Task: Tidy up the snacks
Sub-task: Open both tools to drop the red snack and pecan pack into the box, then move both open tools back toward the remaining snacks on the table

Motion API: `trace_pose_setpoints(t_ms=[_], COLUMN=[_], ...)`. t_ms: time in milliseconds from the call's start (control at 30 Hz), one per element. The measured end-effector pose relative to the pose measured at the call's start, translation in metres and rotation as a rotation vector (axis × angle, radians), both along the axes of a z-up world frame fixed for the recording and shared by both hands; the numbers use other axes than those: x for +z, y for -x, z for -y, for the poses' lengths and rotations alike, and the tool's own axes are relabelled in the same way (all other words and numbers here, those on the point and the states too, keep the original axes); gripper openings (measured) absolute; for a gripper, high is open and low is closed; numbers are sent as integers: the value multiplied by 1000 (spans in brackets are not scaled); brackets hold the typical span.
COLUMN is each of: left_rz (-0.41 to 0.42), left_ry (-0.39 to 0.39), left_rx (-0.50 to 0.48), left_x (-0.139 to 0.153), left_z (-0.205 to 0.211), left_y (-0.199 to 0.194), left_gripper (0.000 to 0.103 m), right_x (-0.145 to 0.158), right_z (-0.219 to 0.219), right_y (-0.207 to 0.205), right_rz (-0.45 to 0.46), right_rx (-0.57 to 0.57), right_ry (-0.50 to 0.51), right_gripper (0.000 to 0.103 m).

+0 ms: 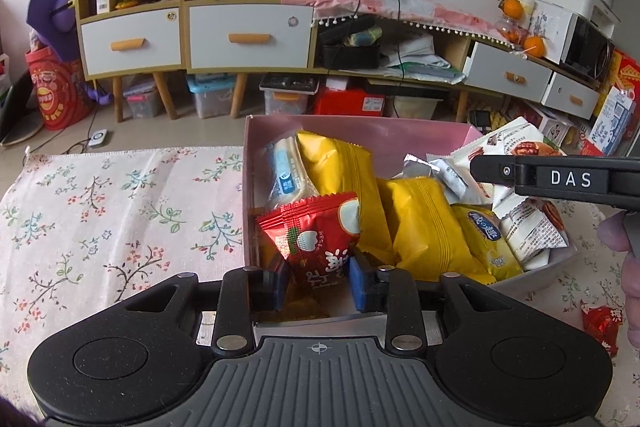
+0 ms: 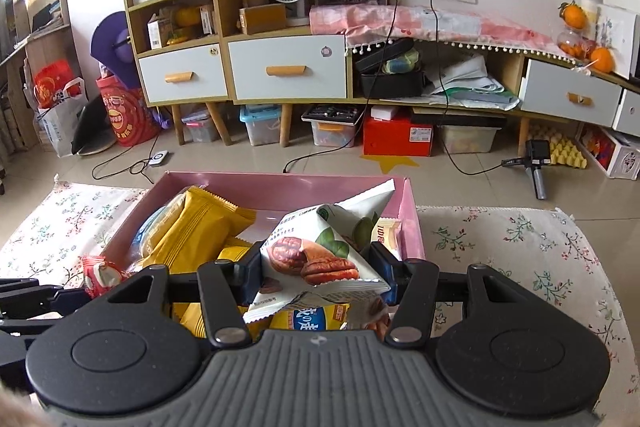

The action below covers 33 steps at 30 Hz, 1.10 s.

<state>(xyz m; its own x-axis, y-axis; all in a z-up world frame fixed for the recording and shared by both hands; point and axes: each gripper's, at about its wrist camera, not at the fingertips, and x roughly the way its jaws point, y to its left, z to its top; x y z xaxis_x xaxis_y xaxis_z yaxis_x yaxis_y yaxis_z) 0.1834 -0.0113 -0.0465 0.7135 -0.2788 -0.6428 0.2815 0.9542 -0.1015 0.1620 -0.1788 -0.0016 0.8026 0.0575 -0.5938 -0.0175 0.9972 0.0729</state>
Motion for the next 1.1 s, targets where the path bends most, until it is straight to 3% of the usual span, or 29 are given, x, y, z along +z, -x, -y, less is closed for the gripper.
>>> trace_pose_setpoints(t_ms=[33,67,100,167,300,600,1100], left_rz=[-2,0,4,24,43,49,21], left_ry=[2,9,10,11,-5,8,-10], left_rx=[-4,-12,-15,-27,-40,-50,-40], left_x=[0,1,3,6,14,33,45], left_z=[0,0,0,1,8,7,1], left_y=[0,0,1,5,13,35,86], left_gripper=[35,43,59,70,82,95,98], right_x=[1,2,3,6,11,23,34], right_z=[0,1,1,2,4,9,12], right_y=[0,1,1,3,6,21,62], right_rz=[2,8,10,21,26,40,40], right_rx=[-2,-4,-6,-14,-27,-36,-23], right_ry=[0,-1,-3,-5,-1,-4,-16], right_gripper=[53,59,64,74,82,91,97])
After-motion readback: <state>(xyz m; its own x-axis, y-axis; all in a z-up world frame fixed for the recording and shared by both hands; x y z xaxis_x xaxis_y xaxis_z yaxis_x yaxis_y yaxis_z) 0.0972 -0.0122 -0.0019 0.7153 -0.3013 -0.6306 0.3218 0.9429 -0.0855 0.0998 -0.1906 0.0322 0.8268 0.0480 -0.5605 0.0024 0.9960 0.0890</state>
